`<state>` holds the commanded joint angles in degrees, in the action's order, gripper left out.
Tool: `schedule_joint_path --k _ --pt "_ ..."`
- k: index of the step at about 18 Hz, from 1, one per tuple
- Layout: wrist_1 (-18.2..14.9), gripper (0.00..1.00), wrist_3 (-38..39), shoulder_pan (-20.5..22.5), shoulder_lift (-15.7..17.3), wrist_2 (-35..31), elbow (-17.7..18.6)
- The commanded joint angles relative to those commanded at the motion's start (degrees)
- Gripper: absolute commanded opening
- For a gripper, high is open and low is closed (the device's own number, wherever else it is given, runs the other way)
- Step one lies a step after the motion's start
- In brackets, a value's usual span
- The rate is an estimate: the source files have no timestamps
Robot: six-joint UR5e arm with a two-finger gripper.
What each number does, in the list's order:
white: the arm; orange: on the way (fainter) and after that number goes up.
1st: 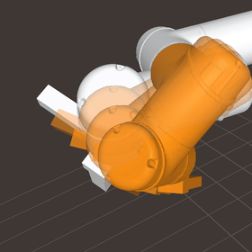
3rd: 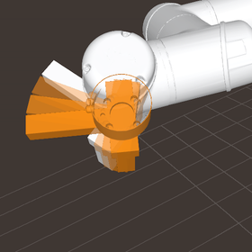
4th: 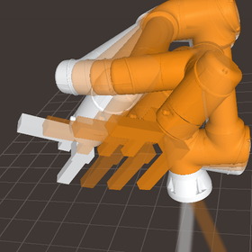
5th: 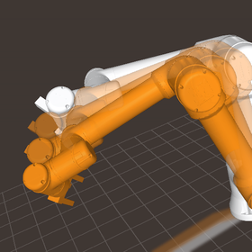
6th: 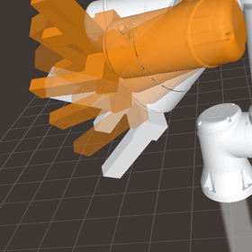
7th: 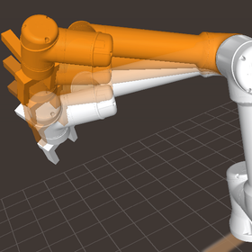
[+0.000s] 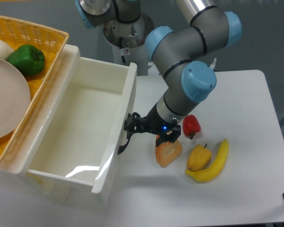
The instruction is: Slide open the top white drawer
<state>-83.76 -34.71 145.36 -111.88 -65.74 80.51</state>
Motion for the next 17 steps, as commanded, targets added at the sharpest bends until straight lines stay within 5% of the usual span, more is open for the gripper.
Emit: schedule_joint_path --k 6,11,17 --pt "0.6 1.0 -11.9 1.6 0.3 -0.4 -0.1" --pt "0.8 1.0 -26.4 2.3 0.1 -8.4 0.5" --pt "5.2 1.0 -33.8 2.9 -0.9 -13.7 1.8"
